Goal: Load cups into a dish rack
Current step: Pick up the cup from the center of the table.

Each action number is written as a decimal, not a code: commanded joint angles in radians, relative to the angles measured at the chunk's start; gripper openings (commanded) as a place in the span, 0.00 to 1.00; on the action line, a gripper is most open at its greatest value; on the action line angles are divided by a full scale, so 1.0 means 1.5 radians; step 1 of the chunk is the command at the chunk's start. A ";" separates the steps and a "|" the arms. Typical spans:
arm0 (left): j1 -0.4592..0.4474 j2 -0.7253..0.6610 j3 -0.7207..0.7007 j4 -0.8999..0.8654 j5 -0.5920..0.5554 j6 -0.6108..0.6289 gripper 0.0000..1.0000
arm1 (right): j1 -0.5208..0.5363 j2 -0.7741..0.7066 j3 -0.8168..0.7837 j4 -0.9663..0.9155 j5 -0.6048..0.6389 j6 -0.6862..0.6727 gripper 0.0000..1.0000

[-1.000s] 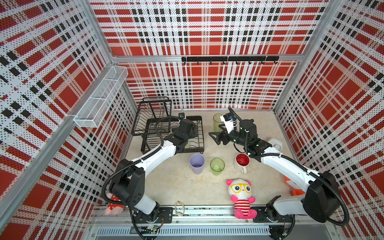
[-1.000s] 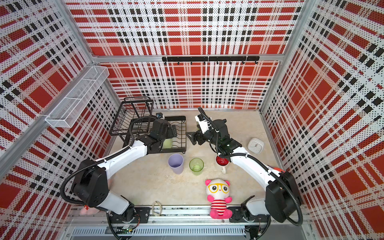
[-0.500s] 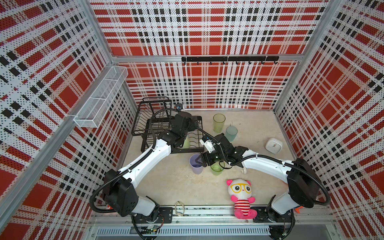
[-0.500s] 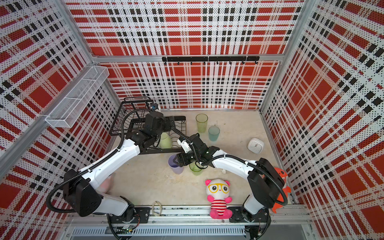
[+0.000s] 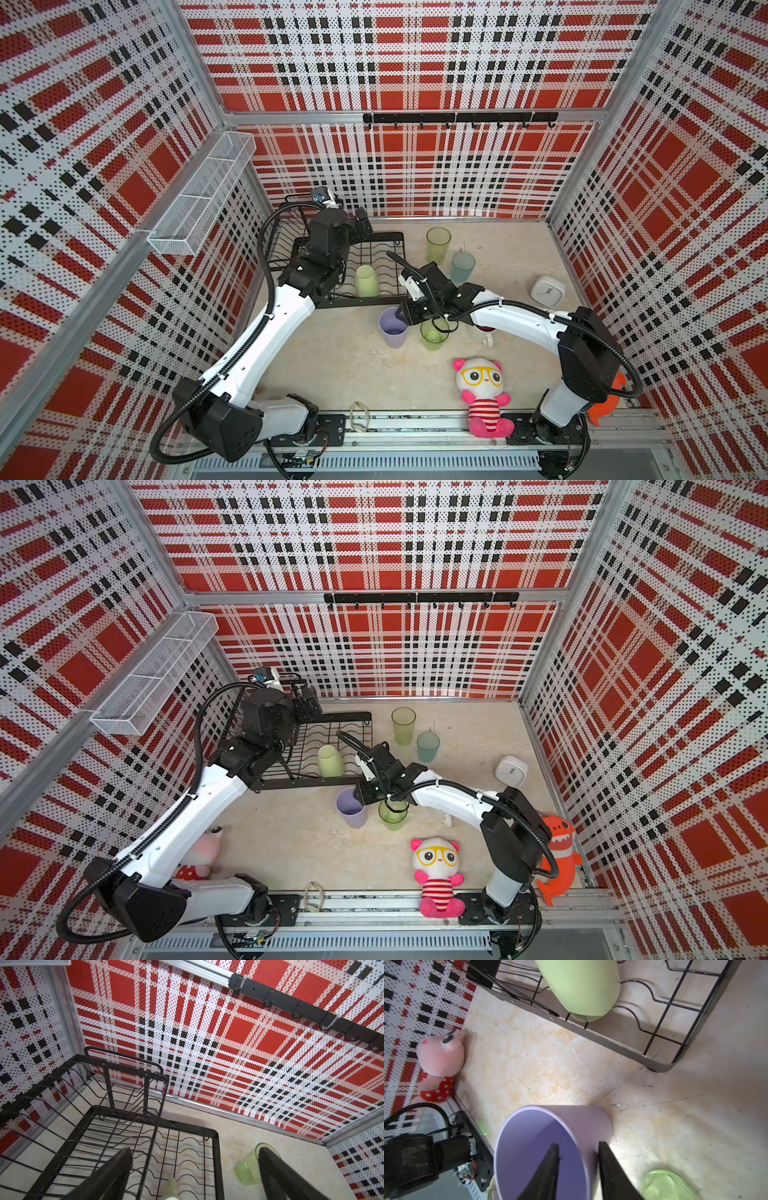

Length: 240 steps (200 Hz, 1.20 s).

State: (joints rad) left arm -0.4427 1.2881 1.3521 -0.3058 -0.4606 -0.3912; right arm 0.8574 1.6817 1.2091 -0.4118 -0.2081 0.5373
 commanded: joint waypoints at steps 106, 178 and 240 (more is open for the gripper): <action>0.046 -0.069 -0.019 -0.012 0.080 -0.010 0.96 | 0.027 0.004 0.059 -0.089 0.088 -0.030 0.05; 0.046 -0.079 0.023 -0.009 0.200 -0.049 0.97 | -0.019 -0.199 -0.068 0.084 0.064 -0.045 0.00; 0.049 -0.040 0.032 0.038 0.321 -0.122 0.99 | -0.027 -0.378 -0.205 0.420 0.273 -0.112 0.00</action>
State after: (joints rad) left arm -0.3782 1.1946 1.3655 -0.2947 -0.1066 -0.5045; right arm 0.8177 1.1381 0.9485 -0.0715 0.0792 0.4107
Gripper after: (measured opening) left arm 0.988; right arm 0.080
